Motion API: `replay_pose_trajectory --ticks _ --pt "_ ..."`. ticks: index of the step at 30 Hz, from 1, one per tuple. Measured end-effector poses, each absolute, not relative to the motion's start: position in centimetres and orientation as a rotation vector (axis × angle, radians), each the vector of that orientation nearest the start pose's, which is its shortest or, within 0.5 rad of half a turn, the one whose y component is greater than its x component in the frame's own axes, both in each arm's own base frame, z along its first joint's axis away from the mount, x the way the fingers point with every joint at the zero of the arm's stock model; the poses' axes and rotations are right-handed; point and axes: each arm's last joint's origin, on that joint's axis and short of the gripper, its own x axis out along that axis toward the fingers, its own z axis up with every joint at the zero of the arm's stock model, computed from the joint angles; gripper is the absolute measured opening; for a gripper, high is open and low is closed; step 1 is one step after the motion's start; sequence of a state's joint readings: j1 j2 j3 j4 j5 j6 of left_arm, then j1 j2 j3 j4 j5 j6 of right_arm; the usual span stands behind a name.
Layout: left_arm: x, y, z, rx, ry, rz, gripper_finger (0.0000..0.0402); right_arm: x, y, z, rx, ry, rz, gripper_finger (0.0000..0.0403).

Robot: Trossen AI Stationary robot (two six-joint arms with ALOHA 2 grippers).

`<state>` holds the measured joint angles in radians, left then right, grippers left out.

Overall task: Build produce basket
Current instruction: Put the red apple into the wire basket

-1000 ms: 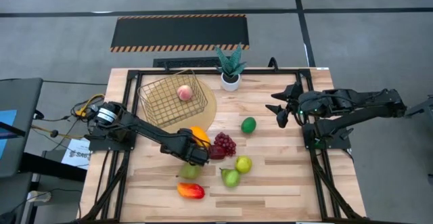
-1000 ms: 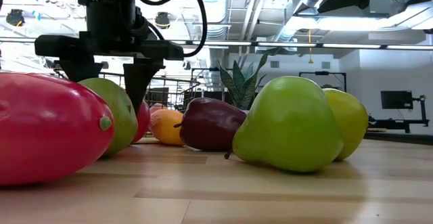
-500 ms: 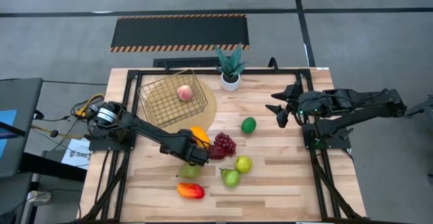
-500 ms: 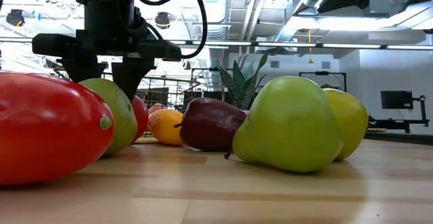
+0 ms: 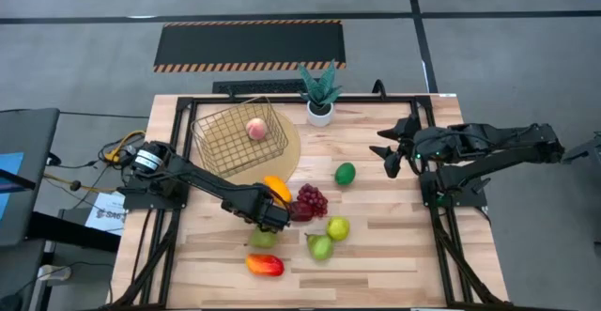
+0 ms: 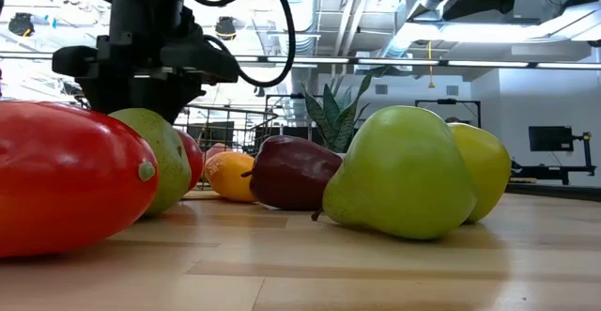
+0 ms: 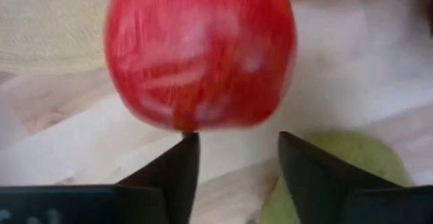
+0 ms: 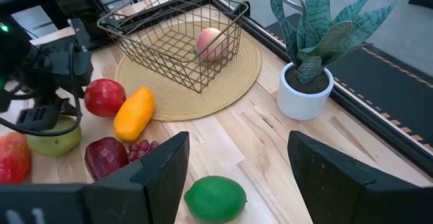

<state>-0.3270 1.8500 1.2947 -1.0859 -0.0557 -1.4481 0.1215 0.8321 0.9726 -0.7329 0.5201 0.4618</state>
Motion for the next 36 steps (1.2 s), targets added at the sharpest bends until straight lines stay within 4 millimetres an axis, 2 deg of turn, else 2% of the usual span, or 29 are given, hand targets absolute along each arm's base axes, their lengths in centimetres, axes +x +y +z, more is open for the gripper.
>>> replay_pose_trajectory --ticks 4,6,10,14,18,26,36 --pt "30.9 -10.4 18.3 -0.808 1.434 0.908 0.0266 15.4 0.4 34.0 0.255 0.465 -0.507 0.0273" --pt "31.0 -10.5 19.0 -0.792 1.440 0.905 0.0301 15.4 0.4 34.0 0.255 0.465 -0.507 0.0273" --pt "31.4 -10.4 21.7 -0.716 1.401 0.940 0.0350 15.4 0.4 34.0 0.256 0.464 -0.507 0.0273" --pt "31.6 -9.5 24.0 -0.593 1.394 0.942 0.0369 15.4 0.4 34.1 0.256 0.463 -0.507 0.0273" --pt "32.2 -8.4 23.6 -0.563 1.433 0.851 0.0371 15.4 0.4 34.1 0.255 0.463 -0.507 0.0273" --pt "32.6 -5.6 20.9 -0.586 1.460 0.815 0.0371 15.4 0.4 34.0 0.255 0.464 -0.507 0.0273" --pt "32.5 -5.3 19.1 -0.605 1.493 0.722 0.0371 15.4 0.4 34.0 0.253 0.469 -0.507 0.0273"
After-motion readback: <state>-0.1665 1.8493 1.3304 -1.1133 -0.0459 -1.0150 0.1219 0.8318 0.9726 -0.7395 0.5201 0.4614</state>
